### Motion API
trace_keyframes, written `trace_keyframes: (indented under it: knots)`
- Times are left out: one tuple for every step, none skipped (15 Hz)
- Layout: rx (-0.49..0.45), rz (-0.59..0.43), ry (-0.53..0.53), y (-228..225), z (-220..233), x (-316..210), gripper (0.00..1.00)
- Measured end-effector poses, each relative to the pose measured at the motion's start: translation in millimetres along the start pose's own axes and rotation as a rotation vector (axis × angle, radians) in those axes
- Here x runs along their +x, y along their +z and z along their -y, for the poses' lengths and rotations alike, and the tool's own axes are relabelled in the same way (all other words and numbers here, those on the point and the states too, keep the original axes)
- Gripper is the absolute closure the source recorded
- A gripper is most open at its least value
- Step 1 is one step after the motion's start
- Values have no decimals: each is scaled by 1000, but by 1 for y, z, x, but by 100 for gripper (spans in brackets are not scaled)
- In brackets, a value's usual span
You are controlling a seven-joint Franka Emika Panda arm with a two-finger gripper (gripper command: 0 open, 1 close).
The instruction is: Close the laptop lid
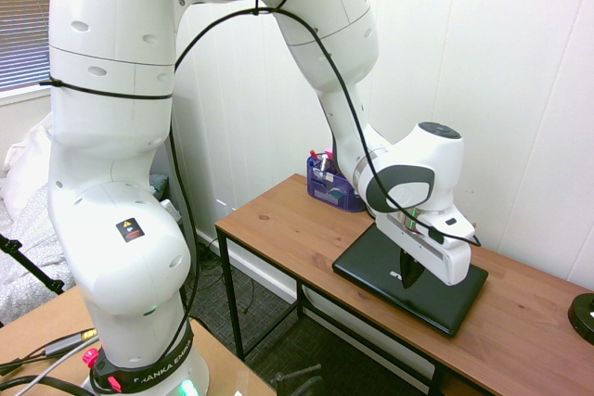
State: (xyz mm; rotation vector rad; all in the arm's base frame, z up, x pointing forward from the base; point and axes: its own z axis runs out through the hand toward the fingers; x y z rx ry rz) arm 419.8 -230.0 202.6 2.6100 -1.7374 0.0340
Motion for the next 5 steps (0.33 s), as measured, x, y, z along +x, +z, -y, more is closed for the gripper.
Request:
trace_keyframes:
  knots:
    - [-4, 3, 2, 2, -2, 1, 100]
    - [-4, 3, 3, 3, -3, 2, 100]
    - [-1, 3, 2, 3, -5, 3, 100]
    - [1, 2, 2, 3, -6, 4, 100]
    - [4, -2, 4, 2, -7, 5, 100]
